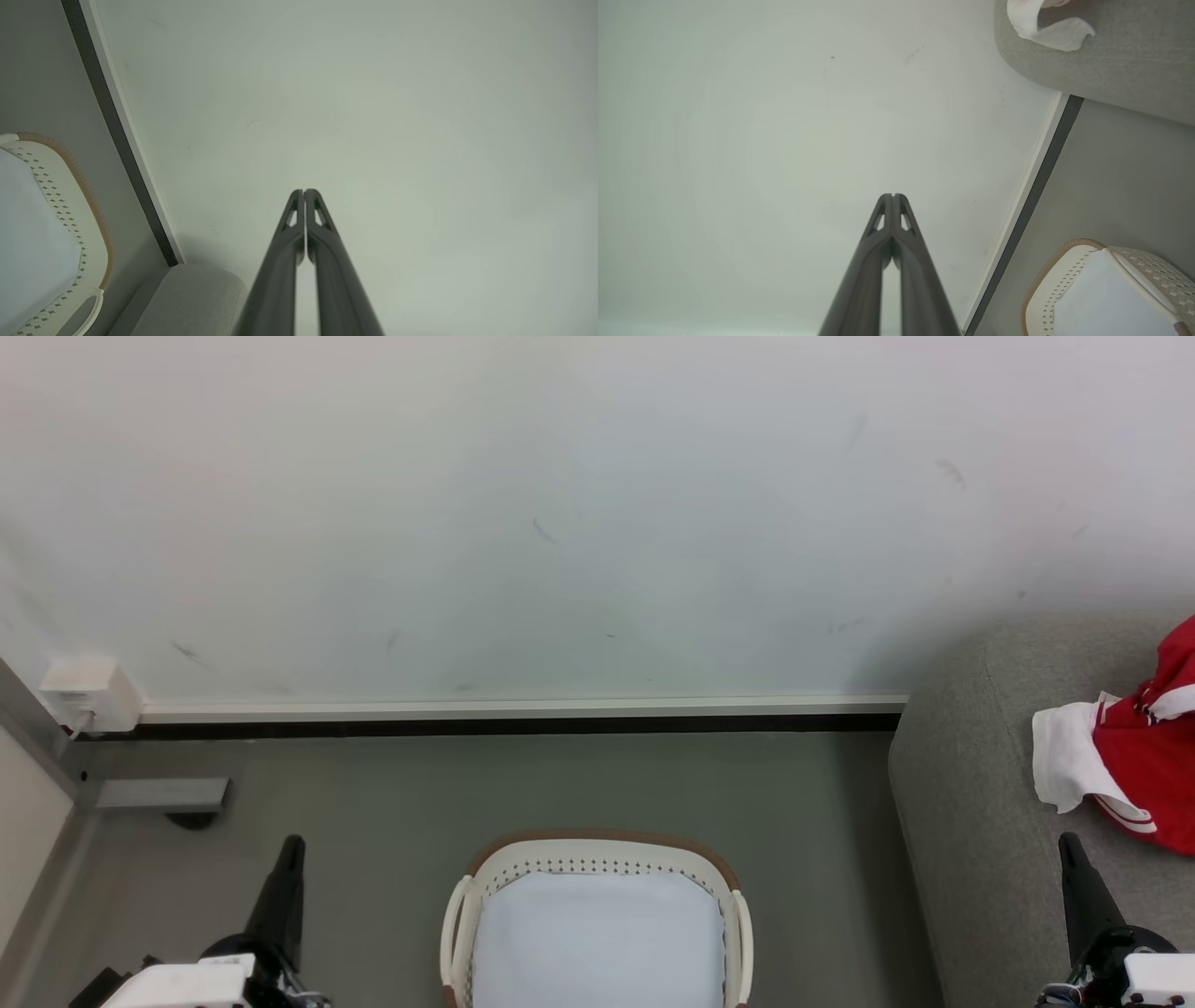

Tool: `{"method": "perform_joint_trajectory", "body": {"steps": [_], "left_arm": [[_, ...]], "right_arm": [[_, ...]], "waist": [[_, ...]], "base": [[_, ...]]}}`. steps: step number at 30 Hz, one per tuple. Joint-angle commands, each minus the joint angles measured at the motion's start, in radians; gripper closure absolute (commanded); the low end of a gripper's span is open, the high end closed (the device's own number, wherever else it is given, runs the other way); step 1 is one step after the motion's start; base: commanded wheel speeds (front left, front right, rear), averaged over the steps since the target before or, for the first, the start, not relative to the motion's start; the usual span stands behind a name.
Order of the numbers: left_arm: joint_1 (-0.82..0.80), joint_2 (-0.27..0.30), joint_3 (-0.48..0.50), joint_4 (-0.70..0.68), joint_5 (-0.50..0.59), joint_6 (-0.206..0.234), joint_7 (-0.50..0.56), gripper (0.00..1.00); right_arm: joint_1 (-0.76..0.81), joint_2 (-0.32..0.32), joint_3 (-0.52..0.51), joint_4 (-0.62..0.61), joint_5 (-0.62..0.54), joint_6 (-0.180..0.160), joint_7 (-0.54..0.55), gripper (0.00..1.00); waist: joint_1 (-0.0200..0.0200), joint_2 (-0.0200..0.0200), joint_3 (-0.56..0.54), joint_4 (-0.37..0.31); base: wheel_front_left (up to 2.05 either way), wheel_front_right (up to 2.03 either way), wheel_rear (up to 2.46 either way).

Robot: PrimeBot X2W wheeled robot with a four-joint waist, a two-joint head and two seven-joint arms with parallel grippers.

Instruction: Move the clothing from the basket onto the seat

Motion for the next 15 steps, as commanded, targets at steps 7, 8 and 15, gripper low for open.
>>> {"method": "perform_joint_trajectory", "body": {"steps": [7,8,15], "left_arm": [[-0.008,0.006,0.002,-0.003,-0.015,-0.004,0.004,1.0],[-0.008,0.006,0.002,-0.003,-0.015,-0.004,0.004,1.0],[-0.008,0.006,0.002,-0.003,-0.015,-0.004,0.004,1.0]], "right_arm": [[-0.012,-0.008,-0.003,-0.004,0.002,-0.002,0.003,1.0],[-0.012,-0.008,-0.003,-0.004,0.002,-0.002,0.003,1.0],[-0.012,-0.008,-0.003,-0.004,0.002,-0.002,0.003,1.0]], "waist": [[0.0,-0.0001,0.0,0.0],[0.0,-0.0001,0.0,0.0],[0.0,-0.0001,0.0,0.0]], "base": [[0.0,0.0,0.0],[0.0,0.0,0.0],[0.0,0.0,0.0]]}}
